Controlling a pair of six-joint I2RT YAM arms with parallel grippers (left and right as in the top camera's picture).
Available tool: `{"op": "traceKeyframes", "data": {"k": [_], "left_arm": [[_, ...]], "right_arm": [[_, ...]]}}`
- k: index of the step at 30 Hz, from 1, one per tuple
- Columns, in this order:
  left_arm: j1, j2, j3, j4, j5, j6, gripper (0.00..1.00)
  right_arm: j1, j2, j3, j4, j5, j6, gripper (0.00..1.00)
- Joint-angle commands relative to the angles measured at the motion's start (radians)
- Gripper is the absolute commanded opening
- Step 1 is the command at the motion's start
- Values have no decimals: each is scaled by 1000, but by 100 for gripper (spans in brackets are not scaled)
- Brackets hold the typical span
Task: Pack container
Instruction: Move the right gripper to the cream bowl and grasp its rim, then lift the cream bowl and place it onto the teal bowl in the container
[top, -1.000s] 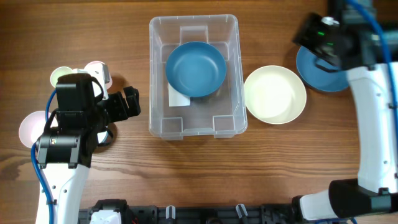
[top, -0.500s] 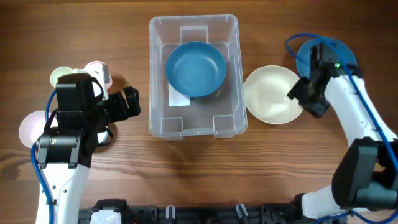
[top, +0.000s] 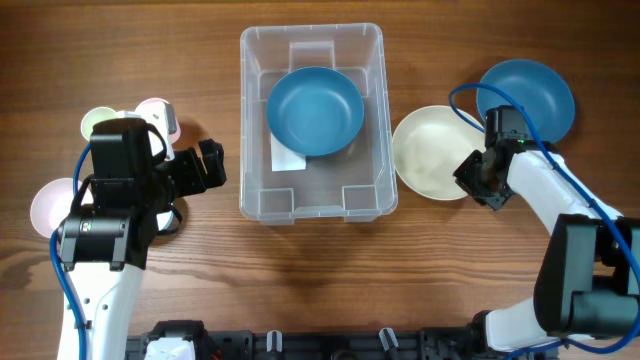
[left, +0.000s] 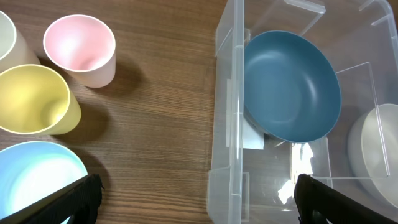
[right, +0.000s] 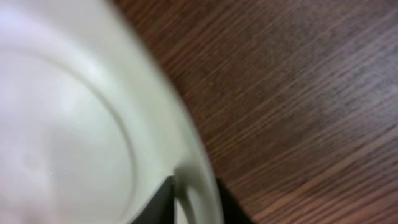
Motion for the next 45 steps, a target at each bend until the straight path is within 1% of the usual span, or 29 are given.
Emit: {"op": "traceKeyframes", "data": {"k": [1, 2, 8, 10, 13, 18, 21, 26, 31, 34, 37, 42, 45], "left_arm": [[-1, 0, 17, 2, 11, -9, 100], [-1, 0, 17, 2, 11, -9, 100], [-1, 0, 17, 2, 11, -9, 100], [-1, 0, 17, 2, 11, -9, 100], [-1, 0, 17, 2, 11, -9, 100], [-1, 0, 17, 2, 11, -9, 100], [-1, 0, 17, 2, 11, -9, 100], [-1, 0, 17, 2, 12, -9, 100], [-1, 0, 17, 2, 12, -9, 100], [-1, 0, 17, 2, 12, -9, 100], [-1, 0, 17, 2, 11, -9, 100], [-1, 0, 17, 2, 12, -10, 100], [-1, 0, 17, 2, 12, -9, 100]], "right_arm": [[-2, 10, -2, 4, -14, 5, 7], [-2, 10, -2, 4, -14, 5, 4], [-2, 5, 17, 1, -47, 1, 4], [-2, -17, 56, -15, -79, -24, 4], [-2, -63, 151, -71, -88, -48, 4], [-2, -157, 388, -174, -71, -77, 4], [4, -185, 493, -195, -65, -85, 4], [87, -202, 639, -193, -65, -132, 4], [251, -200, 669, -120, -55, -190, 4], [373, -161, 669, -74, -3, -195, 4], [449, -69, 669, -33, 18, -208, 4], [472, 100, 669, -21, 12, -206, 4], [472, 200, 669, 3, -25, -207, 4]]}}
